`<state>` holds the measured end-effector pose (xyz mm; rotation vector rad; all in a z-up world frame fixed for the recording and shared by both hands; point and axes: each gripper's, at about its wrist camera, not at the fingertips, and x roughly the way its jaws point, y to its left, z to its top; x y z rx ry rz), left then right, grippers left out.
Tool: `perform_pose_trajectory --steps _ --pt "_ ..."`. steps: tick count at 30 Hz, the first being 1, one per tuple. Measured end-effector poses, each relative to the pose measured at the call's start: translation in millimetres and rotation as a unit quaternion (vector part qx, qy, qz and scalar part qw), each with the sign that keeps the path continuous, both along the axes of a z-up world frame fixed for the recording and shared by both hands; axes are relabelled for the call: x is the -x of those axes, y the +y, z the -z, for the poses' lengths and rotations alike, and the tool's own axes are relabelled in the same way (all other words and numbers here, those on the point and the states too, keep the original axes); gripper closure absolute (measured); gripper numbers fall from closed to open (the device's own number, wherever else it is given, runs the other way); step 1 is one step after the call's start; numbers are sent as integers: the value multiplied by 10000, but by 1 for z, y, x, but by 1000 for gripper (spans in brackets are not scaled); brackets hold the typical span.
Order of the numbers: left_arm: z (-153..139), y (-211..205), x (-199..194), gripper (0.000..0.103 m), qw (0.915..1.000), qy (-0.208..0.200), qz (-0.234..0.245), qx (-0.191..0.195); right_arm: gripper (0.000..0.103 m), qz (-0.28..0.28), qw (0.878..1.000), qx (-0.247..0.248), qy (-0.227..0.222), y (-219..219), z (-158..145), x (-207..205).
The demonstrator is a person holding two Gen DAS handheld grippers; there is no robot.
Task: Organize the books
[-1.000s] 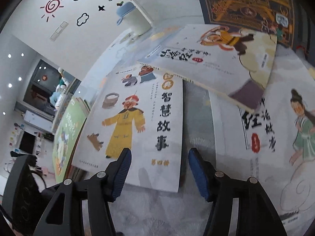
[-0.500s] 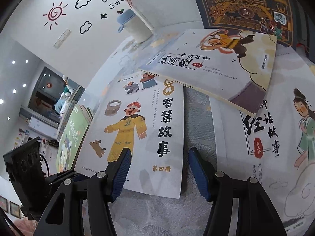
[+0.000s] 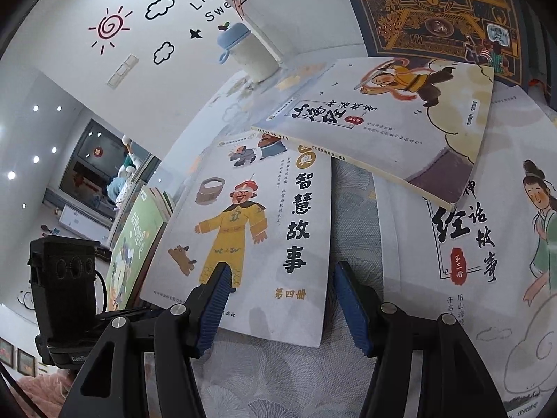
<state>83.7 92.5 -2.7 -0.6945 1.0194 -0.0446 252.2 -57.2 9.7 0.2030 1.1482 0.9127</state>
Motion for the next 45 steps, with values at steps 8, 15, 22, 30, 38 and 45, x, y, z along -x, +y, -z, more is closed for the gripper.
perform_pose_trajectory --steps 8,15,22,30,38,45 --pt "-7 4 5 67 9997 -22 -228 38 42 -37 9999 -18 -158 1 1 5" --pt "-15 9 9 67 9986 -176 -353 362 39 -54 9996 -25 -271 3 1 8" --pt "-21 19 0 81 9953 -441 -861 31 38 -60 9993 -28 -375 4 0 11" --pt "-16 -4 -4 88 9953 -309 -282 -869 56 240 9997 -44 -68 -5 2 10" --pt "-28 -37 30 86 9848 -210 1039 -1374 56 261 9992 152 244 -29 -2 60" --pt "-18 -60 95 84 9705 -79 2095 -1188 56 268 9979 319 497 -69 -7 165"
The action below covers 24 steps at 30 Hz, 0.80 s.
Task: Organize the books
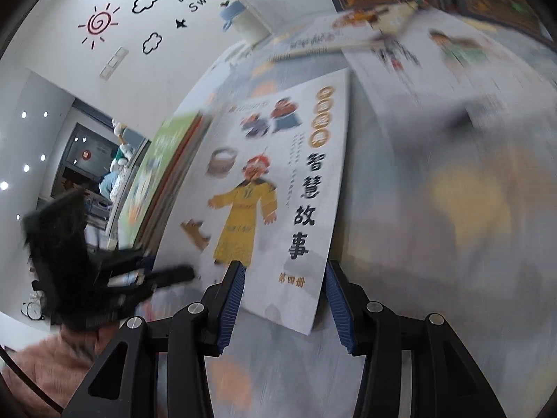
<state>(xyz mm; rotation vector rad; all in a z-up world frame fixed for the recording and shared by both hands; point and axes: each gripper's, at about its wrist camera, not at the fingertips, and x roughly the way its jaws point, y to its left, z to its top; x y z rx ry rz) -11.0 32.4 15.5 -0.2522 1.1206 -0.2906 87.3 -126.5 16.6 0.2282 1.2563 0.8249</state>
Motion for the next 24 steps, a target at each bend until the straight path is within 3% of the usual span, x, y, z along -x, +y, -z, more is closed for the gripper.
perform_pose_trajectory --steps 4,7,13,19,24 --pt "7 8 0 77 9997 137 50 198 56 117 9999 91 65 -18 -3 30" --pt "7 21 -18 78 9988 135 -277 394 56 473 9982 298 -210 -19 -6 17" --pt "12 31 -40 78 9963 30 -751 425 56 854 9960 59 -257 -4 3 -16" --pt "8 20 -16 78 9996 180 -145 180 54 593 9977 250 -198 0 -3 19" --pt "11 30 7 78 9989 295 184 317 54 260 9979 -361 481 -28 9 59"
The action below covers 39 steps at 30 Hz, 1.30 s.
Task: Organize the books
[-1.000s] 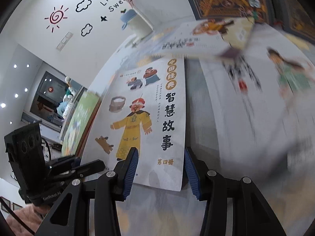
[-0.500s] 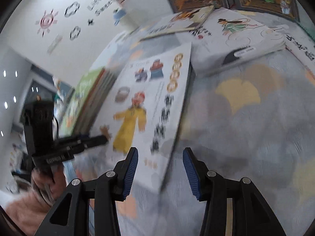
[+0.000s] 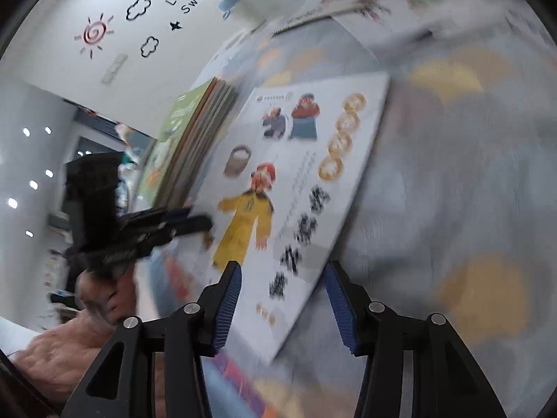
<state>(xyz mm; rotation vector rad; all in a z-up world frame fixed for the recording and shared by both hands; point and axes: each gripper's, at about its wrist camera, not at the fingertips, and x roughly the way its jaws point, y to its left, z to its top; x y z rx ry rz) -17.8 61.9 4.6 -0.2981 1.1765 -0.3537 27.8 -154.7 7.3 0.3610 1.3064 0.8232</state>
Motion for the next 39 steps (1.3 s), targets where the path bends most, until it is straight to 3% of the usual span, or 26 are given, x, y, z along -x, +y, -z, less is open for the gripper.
perform_pose_trajectory --steps 5,10,15,17,20,23,29,35,39 --pt "4 6 -19 79 9997 93 -78 217 68 349 9951 -862 325 -23 22 -13" --pt "9 17 -32 80 9970 314 -135 689 71 237 9954 -905 198 -17 21 -27" --pt "9 11 -42 76 9959 334 22 845 95 265 9948 -961 224 -19 29 -38" --pt "11 10 -50 76 9948 365 48 953 96 300 9936 -1065 216 -23 29 -37" --pt "15 10 -60 76 9927 353 62 1149 96 261 9950 -951 -163 -20 25 -28" --pt "14 7 -65 81 9955 229 35 922 96 268 9948 -956 -247 -19 25 -27" --pt "5 -9 -58 77 9992 -361 86 144 96 315 9947 -934 -290 -16 25 -28" --pt "5 -7 -58 75 9988 -487 39 97 95 346 9926 -842 -802 -11 21 -17" --pt "5 -8 -56 75 9986 -512 -8 105 93 415 9925 -810 -817 -11 21 -16"
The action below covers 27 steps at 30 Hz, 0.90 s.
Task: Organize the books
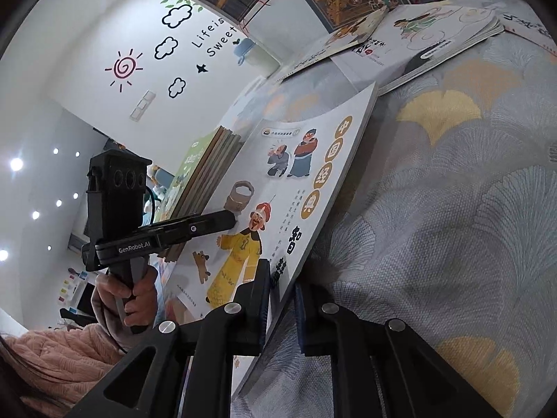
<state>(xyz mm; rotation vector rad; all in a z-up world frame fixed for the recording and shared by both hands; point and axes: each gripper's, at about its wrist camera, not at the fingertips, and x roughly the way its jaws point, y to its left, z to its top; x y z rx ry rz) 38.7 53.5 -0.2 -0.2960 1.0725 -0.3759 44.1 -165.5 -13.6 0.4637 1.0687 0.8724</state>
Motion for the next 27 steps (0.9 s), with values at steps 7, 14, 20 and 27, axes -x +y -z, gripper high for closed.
perform_pose_trajectory --steps 7,14,20,27 --pt "-1 0 0 75 9999 110 -72 13 88 356 9992 200 27 6 -7 6" --pt "-8 -3 9 75 9993 327 -29 -194 88 321 9985 409 -147 15 -26 28" --pt "-14 2 18 77 9992 370 -33 -115 88 356 9973 507 -385 18 -52 42" --pt "-46 11 25 77 10000 33 -24 -58 87 254 9948 710 -690 33 -84 52"
